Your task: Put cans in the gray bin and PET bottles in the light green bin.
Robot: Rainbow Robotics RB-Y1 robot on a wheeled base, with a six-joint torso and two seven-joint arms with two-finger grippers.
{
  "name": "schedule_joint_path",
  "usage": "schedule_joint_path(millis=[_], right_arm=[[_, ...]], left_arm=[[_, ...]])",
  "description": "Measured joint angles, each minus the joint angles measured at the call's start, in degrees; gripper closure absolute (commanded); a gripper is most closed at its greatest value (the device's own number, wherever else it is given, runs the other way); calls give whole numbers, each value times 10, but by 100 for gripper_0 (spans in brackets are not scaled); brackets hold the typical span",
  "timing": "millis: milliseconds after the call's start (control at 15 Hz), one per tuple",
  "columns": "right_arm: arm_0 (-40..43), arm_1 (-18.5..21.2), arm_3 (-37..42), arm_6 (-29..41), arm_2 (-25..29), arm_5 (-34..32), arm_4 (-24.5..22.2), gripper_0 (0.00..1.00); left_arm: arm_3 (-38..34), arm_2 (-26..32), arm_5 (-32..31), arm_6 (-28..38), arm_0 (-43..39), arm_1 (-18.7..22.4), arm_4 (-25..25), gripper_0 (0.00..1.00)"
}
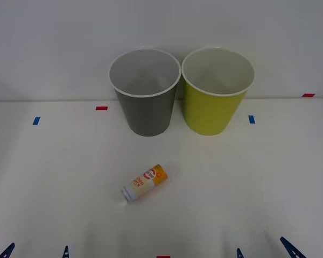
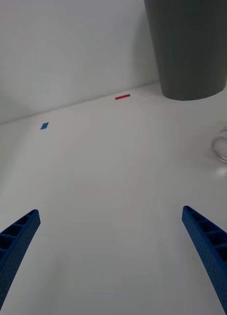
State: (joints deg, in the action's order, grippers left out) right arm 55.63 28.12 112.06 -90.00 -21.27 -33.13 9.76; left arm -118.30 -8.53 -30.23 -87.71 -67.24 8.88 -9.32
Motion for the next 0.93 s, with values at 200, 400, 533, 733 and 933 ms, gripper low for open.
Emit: schedule_joint_path(millis=[200,400,533,733,933], right_arm=[[0,0,0,0,0,0,0,0],[0,0,0,0,0,0,0,0],[0,0,0,0,0,0,0,0],[0,0,0,0,0,0,0,0],[0,0,0,0,0,0,0,0]], left_arm=[[0,0,0,0,0,0,0,1],[0,0,0,0,0,0,0,1],[0,0,0,0,0,0,0,1],[0,0,0,0,0,0,0,1],[0,0,0,0,0,0,0,0]])
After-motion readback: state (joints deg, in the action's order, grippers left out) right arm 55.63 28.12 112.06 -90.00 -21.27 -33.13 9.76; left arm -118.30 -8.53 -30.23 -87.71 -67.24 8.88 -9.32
